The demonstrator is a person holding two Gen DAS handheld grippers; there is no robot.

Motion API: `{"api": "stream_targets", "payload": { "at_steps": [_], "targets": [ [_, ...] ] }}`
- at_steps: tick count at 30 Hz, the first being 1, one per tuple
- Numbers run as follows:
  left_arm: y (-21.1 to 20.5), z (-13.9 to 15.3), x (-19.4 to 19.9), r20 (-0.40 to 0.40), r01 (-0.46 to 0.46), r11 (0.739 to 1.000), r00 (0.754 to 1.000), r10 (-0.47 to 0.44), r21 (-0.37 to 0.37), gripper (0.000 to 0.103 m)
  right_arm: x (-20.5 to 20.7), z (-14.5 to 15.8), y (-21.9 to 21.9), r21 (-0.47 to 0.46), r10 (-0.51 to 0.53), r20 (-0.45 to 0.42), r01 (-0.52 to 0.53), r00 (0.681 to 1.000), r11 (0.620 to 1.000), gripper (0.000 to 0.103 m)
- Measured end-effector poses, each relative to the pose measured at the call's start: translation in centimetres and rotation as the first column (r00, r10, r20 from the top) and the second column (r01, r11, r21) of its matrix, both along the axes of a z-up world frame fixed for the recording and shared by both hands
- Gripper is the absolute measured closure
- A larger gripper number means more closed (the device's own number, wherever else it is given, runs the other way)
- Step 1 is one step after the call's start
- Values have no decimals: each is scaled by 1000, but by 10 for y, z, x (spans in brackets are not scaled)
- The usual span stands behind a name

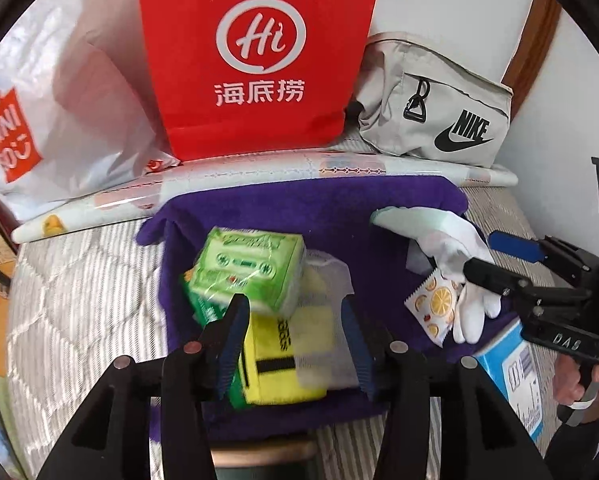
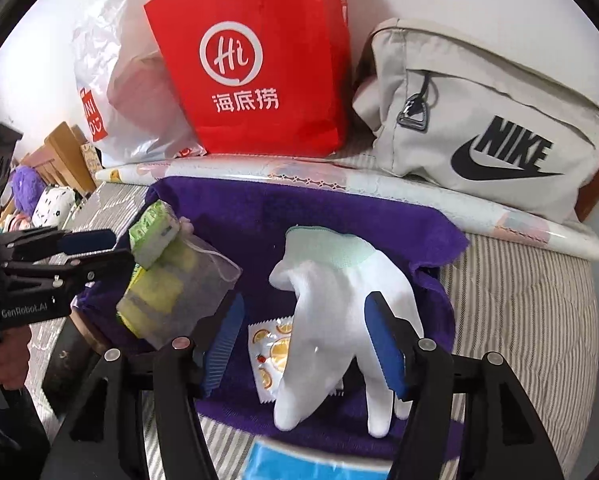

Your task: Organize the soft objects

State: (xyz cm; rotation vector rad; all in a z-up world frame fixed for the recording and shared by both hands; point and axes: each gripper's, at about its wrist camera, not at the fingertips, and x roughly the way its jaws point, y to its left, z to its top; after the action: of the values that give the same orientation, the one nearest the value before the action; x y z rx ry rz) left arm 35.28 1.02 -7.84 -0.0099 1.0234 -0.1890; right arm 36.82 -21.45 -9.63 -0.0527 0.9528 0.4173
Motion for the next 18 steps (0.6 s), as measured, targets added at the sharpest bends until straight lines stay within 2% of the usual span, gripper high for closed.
{"api": "stream_targets", "payload": {
  "at_steps": [1, 4, 12, 18],
  "targets": [
    [1, 4, -6, 7, -6, 1000, 1000, 6, 9, 54, -3, 2, -2, 2, -7, -1, 7, 1000, 1000, 33],
    [2, 14, -24, 30, -19, 999, 999, 18, 30, 46, -18, 12, -4, -18, -41, 18, 41, 999, 999, 26],
    [4, 42, -76, 80, -56, 998, 995, 54, 23, 41, -67, 40, -6, -8, -53, 30, 53, 998, 999, 26],
    [-1, 61, -122, 122, -59, 998, 991, 57, 17, 29, -114, 56, -8, -43, -89, 81, 93, 993, 995, 26]
  ]
}}
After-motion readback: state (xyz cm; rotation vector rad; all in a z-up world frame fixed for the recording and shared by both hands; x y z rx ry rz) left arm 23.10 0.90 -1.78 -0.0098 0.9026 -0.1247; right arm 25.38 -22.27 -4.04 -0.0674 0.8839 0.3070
